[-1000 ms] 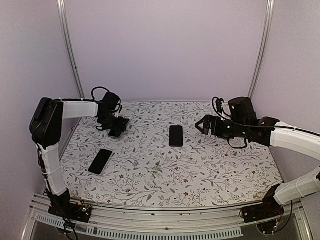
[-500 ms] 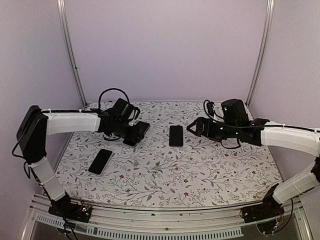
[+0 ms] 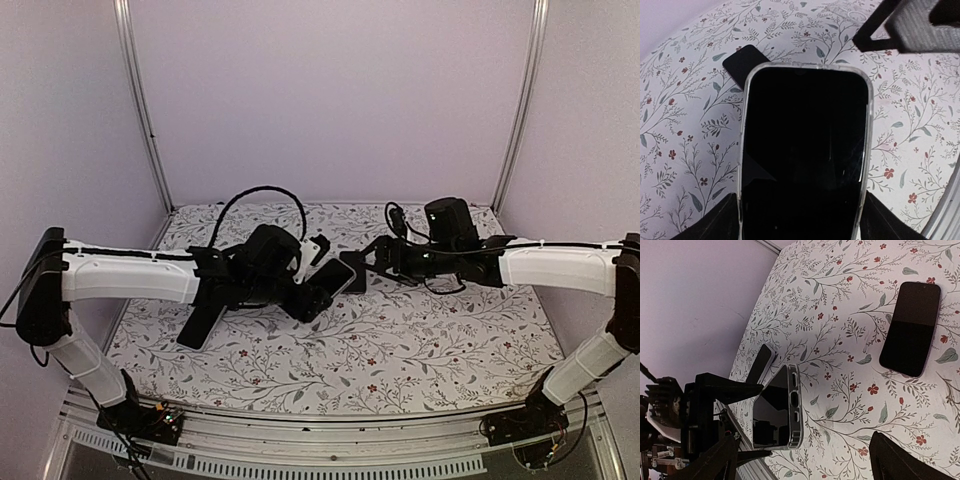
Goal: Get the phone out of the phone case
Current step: Pass from the left arm to the right
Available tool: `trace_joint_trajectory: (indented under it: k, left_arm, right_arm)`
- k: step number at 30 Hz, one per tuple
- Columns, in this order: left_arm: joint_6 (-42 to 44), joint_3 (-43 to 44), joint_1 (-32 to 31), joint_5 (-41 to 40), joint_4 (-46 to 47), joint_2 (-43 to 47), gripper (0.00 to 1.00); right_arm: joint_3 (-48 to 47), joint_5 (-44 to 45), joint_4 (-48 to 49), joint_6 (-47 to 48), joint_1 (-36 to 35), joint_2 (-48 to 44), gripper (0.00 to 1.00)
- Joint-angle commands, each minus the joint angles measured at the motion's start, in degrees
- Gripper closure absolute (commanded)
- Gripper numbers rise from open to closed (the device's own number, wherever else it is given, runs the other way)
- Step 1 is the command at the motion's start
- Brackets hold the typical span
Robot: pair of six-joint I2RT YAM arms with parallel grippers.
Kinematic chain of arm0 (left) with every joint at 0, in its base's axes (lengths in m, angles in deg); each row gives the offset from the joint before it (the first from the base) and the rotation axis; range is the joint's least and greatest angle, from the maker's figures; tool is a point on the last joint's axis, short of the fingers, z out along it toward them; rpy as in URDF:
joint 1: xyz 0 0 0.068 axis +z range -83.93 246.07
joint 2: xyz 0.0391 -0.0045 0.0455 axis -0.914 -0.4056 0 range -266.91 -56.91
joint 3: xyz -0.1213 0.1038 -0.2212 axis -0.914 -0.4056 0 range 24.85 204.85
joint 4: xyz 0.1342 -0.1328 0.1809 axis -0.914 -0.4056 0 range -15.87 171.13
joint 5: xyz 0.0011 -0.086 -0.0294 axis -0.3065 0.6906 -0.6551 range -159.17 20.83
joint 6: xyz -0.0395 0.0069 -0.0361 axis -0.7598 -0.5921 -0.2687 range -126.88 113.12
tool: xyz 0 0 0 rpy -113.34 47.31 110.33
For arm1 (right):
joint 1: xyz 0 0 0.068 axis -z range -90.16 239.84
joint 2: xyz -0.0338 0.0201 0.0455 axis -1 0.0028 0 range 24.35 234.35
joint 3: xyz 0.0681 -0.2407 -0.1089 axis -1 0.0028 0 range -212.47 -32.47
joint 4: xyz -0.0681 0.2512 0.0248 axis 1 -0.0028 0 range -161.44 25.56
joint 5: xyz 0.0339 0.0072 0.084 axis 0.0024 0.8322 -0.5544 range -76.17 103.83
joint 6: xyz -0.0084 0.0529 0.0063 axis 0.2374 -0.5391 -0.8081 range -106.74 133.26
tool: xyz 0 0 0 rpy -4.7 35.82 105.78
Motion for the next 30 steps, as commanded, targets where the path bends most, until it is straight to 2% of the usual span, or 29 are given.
trace_joint_trajectory:
  k: [1, 10, 20, 26, 30]
  left_arm:
    - [3.24, 0.56, -2.83, -2.20, 6.45, 0.76, 0.53]
    - [6.90, 2.08, -5.73, -3.48, 7.49, -1.76, 0.53]
    - [8.16, 1.32, -7.05, -3.51, 9.12, -0.62, 0.53]
    - [8.69, 1.17, -7.32, -3.85, 9.25, -0.69, 0.53]
    - [8.95, 1.25, -7.32, -4.29, 9.50, -0.78, 0.52]
  right_arm:
    - [-1.60, -3.24, 1.61, -0.72, -1.07, 1.35, 0.07]
    - [-1.46, -7.45, 0.69, -1.91, -1.64, 1.73, 0.21]
    - [-1.35, -11.28, 1.00, -2.89, -1.74, 3.91, 0.38]
    - [-1.31, -13.50, 3.05, -4.36, -1.75, 4.56, 0.58]
    - [-1.16, -14.64, 3.64, -5.37, -1.82, 4.73, 0.77]
